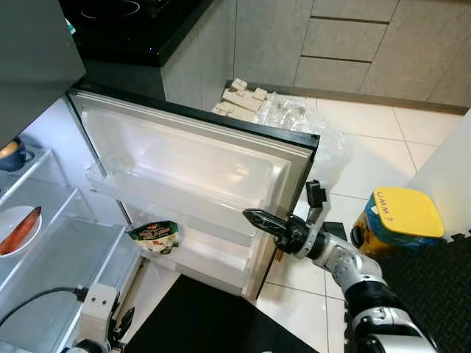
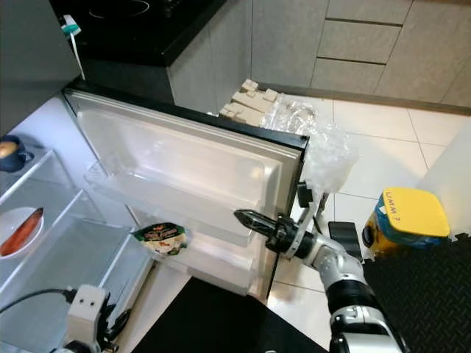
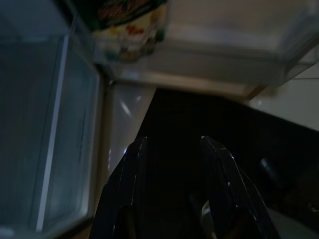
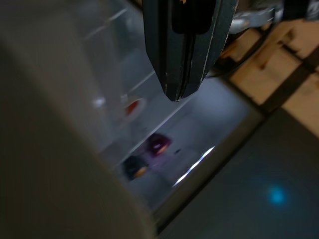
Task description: Restocking fridge
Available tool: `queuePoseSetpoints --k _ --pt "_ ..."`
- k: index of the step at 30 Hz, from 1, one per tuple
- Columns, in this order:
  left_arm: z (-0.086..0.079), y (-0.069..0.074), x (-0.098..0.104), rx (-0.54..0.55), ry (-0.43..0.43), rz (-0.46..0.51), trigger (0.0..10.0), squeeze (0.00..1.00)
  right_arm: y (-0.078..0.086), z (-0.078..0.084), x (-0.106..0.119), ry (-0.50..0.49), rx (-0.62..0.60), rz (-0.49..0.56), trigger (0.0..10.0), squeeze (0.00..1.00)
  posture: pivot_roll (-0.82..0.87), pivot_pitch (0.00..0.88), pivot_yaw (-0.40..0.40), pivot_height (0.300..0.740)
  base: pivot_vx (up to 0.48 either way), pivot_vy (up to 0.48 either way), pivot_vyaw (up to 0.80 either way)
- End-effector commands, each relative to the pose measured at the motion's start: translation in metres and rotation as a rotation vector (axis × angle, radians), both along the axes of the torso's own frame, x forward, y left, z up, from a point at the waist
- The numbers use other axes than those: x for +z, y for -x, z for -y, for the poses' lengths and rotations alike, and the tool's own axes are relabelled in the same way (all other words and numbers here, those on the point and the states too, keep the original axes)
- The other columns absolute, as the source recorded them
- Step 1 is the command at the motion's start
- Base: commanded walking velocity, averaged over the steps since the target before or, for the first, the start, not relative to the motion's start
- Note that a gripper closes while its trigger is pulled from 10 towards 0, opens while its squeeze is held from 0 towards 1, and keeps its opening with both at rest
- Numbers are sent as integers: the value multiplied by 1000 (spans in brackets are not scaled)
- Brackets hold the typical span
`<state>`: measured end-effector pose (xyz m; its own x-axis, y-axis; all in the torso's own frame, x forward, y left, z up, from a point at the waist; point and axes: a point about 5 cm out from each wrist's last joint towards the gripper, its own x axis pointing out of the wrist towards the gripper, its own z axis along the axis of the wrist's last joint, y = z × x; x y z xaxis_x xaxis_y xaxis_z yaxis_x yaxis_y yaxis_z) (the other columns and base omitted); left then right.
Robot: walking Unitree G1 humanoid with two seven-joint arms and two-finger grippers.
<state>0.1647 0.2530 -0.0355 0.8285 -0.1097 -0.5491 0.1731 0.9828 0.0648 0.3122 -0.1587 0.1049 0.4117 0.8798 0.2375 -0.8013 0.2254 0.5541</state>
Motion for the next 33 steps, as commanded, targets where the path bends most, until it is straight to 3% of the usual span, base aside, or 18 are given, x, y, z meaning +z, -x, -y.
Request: queuePoseSetpoints --k 1,5,7,8,10,11,12,13,17,18,20,21,24,25,26,33 --pt "6 7 -8 -3 2 -28 10000 0 2 6 -5 40 -26 -23 10000 0 -24 102 1 738 0 0 0" --pt "6 3 -12 16 -12 -15 10000 0 5 38 -41 491 -223 -148 10000 0 -30 102 3 738 0 0 0" --pt "5 -1 -13 17 -18 -16 10000 0 -4 63 -46 661 -472 -206 10000 0 -33 103 4 738 0 0 0" --pt "5 -1 -13 17 -18 -16 10000 0 -4 63 -46 661 -472 -206 10000 0 -33 103 4 738 0 0 0" --pt "3 -4 -15 20 -26 -30 10000 0 -12 87 -42 787 -704 -228 10000 0 -40 104 6 738 0 0 0" --pt "3 -4 -15 20 -26 -30 10000 0 -12 87 -42 787 -704 -228 10000 0 -40 104 6 738 0 0 0" --pt "1 -4 -16 25 -28 -39 10000 0 -18 99 -33 819 -824 -220 10000 0 -43 104 7 738 0 0 0" --pt "-1 -5 -17 32 -32 -49 10000 0 -28 113 -14 795 -1001 -190 10000 0 -45 106 8 738 0 0 0" --pt "-1 -5 -18 35 -33 -53 10000 0 -38 119 4 727 -1109 -152 10000 0 -47 107 11 738 0 0 0" --pt "-2 -5 -19 37 -35 -57 10000 0 -50 117 25 651 -1182 -94 10000 0 -51 110 15 738 0 0 0" --pt "-2 -6 -19 37 -35 -58 10000 0 -54 115 32 625 -1208 -80 10000 0 -51 111 16 738 0 0 0" --pt "-2 -6 -19 37 -35 -58 10000 0 -54 115 32 625 -1208 -80 10000 0 -51 111 16 738 0 0 0" --pt "-2 -7 -19 36 -34 -59 10000 0 -67 103 53 412 -1200 -68 10000 0 -47 113 14 738 0 0 0" --pt "-2 -7 -19 36 -34 -59 10000 0 -67 103 53 412 -1200 -68 10000 0 -47 113 14 738 0 0 0" --pt "-2 -7 -19 39 -32 -57 10000 0 -71 93 59 346 -1149 -55 10000 0 -47 113 13 738 0 0 0" --pt "-3 -8 -19 46 -30 -54 10000 0 -78 70 66 229 -1020 -41 10000 0 -43 115 7 738 0 0 0"
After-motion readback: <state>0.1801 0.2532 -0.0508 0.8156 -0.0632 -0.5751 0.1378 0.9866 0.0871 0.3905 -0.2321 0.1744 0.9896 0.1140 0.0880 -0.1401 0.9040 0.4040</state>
